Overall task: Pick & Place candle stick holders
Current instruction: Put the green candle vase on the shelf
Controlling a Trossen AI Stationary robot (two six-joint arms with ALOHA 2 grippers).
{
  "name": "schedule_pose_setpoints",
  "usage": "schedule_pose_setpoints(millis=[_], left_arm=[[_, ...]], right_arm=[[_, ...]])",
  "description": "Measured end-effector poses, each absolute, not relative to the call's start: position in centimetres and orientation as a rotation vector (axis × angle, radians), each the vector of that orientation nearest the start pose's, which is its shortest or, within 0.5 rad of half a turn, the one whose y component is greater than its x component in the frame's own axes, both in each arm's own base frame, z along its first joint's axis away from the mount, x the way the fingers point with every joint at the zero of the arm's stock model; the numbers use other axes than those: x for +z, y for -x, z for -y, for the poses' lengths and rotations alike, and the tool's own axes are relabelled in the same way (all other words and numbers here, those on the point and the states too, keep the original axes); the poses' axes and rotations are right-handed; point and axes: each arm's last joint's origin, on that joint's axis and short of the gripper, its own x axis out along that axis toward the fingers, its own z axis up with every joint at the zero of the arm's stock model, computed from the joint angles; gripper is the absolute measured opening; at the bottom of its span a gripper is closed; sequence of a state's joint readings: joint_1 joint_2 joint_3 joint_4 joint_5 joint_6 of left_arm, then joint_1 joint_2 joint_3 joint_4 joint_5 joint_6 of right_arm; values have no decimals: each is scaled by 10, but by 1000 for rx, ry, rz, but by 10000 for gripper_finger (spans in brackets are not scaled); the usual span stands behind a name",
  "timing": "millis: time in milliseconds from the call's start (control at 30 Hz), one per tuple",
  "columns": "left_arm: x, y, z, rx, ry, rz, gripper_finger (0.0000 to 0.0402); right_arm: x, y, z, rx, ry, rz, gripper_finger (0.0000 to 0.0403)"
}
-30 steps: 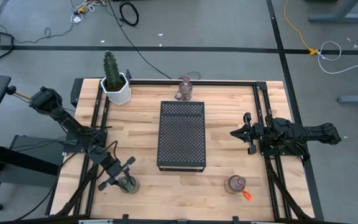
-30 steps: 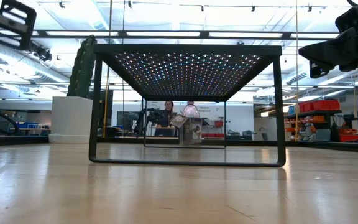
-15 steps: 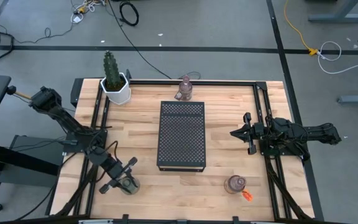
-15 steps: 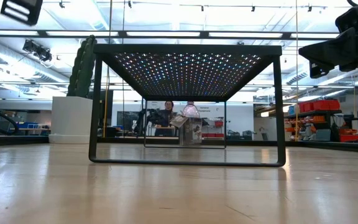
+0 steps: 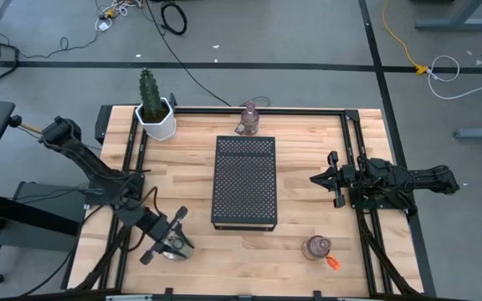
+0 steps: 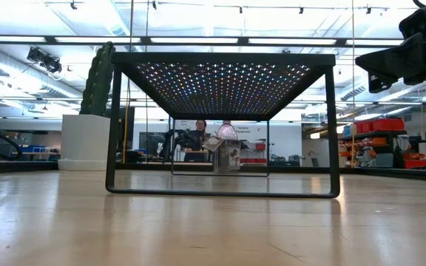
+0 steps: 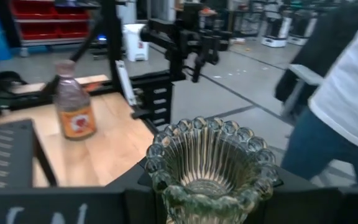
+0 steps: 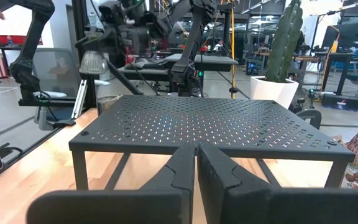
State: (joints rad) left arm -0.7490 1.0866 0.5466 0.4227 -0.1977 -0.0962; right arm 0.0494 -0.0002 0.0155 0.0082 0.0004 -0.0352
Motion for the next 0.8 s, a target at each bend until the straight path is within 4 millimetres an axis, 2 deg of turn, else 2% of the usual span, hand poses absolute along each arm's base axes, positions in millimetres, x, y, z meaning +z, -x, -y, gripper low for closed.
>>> schedule_pose_setpoints(millis=[133, 333, 800], left_arm=[[265, -181, 154, -482, 15, -151, 127], [280, -194, 142, -403, 30, -126, 127], [283, -224, 88, -150, 29, -113, 127]], right_arm=[[170, -97, -5, 49, 35, 25, 23], [170, -97, -5, 49, 35, 25, 23], [170, -97, -5, 48, 35, 25, 23]])
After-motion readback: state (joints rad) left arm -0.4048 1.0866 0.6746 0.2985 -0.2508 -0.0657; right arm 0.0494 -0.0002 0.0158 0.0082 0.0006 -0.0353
